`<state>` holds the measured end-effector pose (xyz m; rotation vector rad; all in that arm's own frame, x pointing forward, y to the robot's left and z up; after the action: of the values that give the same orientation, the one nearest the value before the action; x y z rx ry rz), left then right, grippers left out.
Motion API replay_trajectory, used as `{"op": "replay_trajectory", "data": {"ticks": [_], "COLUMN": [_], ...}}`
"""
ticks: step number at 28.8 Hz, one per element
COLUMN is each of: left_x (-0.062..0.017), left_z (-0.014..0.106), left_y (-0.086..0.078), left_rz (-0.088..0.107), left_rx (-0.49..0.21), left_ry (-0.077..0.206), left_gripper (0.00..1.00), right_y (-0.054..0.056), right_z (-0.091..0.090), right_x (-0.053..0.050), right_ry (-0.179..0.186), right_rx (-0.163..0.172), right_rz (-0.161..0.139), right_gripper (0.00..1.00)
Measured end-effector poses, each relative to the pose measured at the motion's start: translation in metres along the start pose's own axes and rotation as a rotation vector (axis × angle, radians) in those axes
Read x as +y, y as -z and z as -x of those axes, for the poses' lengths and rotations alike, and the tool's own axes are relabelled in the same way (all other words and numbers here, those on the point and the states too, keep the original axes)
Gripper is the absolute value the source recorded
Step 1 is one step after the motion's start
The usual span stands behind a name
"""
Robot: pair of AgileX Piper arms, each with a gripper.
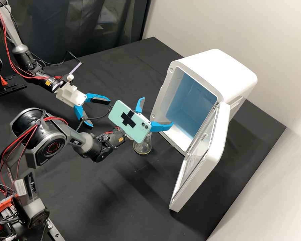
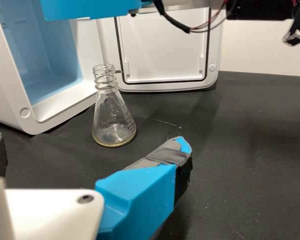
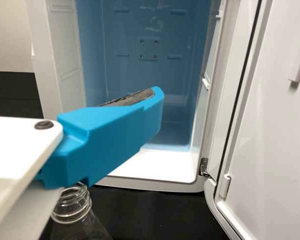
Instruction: Place the flask in the incubator
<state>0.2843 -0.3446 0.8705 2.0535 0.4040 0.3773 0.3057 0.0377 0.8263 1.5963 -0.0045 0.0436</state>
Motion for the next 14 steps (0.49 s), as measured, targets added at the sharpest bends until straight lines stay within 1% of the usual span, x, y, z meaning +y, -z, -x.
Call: {"op": "replay_trajectory", "data": {"ticks": [1, 4, 6, 7, 8, 10, 11, 12, 14], "left_x": [0.0000, 0.0000, 0.0000, 0.0000, 0.0000, 0.0000, 0.0000, 0.0000, 0.0000], "left_z": [0.000, 0.000, 0.000, 0.000, 0.000, 0.000, 0.000, 0.000, 0.000], "left_y": [0.000, 0.000, 0.000, 0.000, 0.000, 0.000, 0.000, 0.000, 0.000], "left_rz": [0.000, 0.000, 0.000, 0.000, 0.000, 0.000, 0.000, 0.000, 0.000], "left_rx": [0.000, 0.000, 0.000, 0.000, 0.000, 0.000, 0.000, 0.000, 0.000], "left_ry": [0.000, 0.000, 0.000, 0.000, 0.000, 0.000, 0.000, 0.000, 0.000], "left_gripper": [1.00, 1.00, 1.00, 1.00, 1.00, 1.00, 1.00, 1.00, 1.00], "right_y": [-0.002, -0.007, -0.010, -0.013, -0.013, -0.016, -0.018, -0.021, -0.023], "right_z": [0.003, 0.011, 0.018, 0.023, 0.026, 0.031, 0.033, 0.036, 0.038], "right_x": [-0.001, -0.001, 0.001, 0.001, 0.001, 0.001, 0.001, 0.000, -0.002], "right_ry": [0.009, 0.017, 0.016, 0.017, 0.017, 0.017, 0.020, 0.027, 0.038], "right_rx": [-0.002, -0.019, -0.024, -0.027, -0.025, -0.025, -0.028, -0.037, -0.043], "right_rz": [0.005, 0.006, 0.010, 0.008, 0.002, 0.004, 0.005, -0.002, -0.005], "right_gripper": [1.00, 1.00, 1.00, 1.00, 1.00, 1.00, 1.00, 1.00, 1.00]}}
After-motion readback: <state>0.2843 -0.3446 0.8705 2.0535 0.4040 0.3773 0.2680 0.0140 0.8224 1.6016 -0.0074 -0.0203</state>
